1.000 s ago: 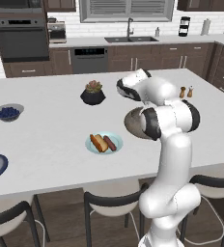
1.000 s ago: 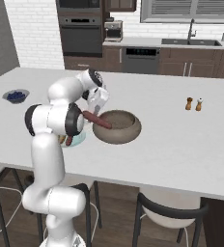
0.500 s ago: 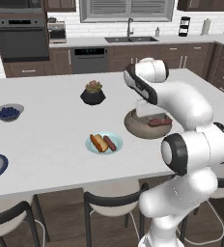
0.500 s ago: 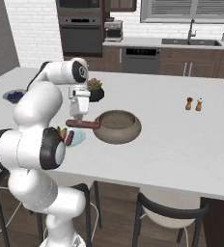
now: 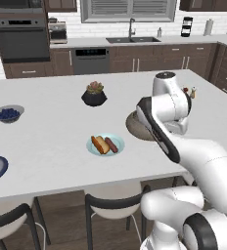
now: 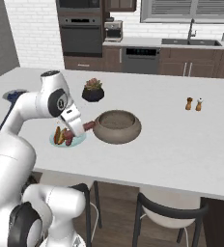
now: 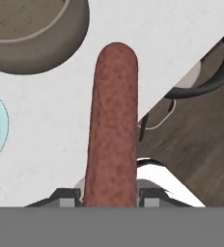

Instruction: Place one bun and one sausage from the bowl on each plate.

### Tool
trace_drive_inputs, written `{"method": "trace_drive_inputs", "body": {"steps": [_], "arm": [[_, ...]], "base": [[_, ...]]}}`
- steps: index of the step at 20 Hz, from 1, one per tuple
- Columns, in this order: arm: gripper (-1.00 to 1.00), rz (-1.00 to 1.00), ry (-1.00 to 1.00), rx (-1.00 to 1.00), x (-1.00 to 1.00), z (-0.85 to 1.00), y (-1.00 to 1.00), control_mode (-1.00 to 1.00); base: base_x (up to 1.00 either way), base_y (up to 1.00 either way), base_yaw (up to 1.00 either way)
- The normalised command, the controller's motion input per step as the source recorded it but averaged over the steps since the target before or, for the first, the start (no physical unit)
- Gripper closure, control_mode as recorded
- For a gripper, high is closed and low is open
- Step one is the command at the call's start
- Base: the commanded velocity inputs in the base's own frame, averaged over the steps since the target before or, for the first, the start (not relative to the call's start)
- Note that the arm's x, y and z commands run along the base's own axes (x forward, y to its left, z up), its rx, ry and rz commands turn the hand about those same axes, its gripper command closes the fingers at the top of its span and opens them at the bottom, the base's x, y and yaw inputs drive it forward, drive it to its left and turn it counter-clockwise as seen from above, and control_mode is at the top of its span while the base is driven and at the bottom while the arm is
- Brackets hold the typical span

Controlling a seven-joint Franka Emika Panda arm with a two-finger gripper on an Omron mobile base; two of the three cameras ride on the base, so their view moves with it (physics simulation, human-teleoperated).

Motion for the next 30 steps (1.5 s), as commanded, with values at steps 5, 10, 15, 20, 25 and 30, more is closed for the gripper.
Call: {"method": "trace_drive_inputs", "body": {"steps": [5,10,15,20,25,30], "arm": [[1.0,0.0,-0.01,0.0,0.0,-0.03,0.0,-1.0],[1.0,-0.01,-0.02,0.0,0.0,0.0,0.24,-1.0],[1.0,0.0,0.0,0.0,0.0,0.0,0.0,1.0],[1.0,0.0,0.0,0.0,0.0,0.0,0.0,1.0],[1.0,0.0,0.0,0.0,0.0,0.0,0.0,1.0],[1.0,0.0,0.0,0.0,0.0,0.0,0.0,1.0]], "base": [[0.0,0.0,0.0],[0.0,0.0,0.0],[0.0,0.95,0.0],[0.0,1.0,0.0],[0.0,1.0,0.0],[0.0,1.0,0.0]]}}
